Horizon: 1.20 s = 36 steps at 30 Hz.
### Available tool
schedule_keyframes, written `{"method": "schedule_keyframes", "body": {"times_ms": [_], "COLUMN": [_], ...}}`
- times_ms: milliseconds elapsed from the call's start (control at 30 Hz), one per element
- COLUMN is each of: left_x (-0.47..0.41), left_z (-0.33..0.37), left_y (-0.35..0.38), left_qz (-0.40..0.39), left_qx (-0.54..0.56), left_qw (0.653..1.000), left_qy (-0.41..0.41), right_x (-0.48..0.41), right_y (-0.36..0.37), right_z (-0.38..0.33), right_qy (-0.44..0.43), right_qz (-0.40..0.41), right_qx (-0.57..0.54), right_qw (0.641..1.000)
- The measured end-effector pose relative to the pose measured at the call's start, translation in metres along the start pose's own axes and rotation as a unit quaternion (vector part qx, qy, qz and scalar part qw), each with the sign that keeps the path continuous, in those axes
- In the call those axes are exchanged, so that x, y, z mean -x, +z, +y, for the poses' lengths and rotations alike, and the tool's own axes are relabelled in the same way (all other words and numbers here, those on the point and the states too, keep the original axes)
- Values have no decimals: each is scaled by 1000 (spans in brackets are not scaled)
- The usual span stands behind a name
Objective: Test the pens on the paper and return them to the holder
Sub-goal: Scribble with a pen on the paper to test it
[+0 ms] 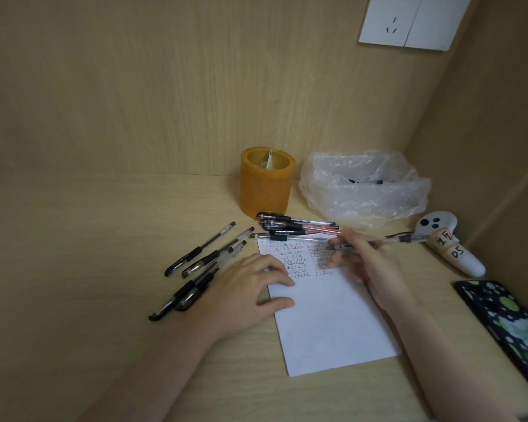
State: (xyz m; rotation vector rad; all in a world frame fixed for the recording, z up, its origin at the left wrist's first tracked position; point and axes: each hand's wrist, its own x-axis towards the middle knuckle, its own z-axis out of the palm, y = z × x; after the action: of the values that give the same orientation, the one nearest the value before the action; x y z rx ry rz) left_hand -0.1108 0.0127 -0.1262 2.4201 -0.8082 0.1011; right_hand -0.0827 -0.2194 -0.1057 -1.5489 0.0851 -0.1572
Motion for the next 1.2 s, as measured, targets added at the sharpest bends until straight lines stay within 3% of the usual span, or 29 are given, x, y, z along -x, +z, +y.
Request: {"method": "schedule_keyframes", "body": {"times_ms": [367,1200], "left_x": [1,1], "left_z": [3,3], "left_y": [-1,-2], "left_qz": [-2,-3], "left_qx": [1,-3], "left_qw": [1000,1000], "left_qy": [-7,-5], "right_x": [-3,-6], "right_y": [4,3], "right_z": [14,22], "right_qy": [-87,-113], "right_qz": [117,113], "right_qx": [163,256], "right_qw": [976,953]}}
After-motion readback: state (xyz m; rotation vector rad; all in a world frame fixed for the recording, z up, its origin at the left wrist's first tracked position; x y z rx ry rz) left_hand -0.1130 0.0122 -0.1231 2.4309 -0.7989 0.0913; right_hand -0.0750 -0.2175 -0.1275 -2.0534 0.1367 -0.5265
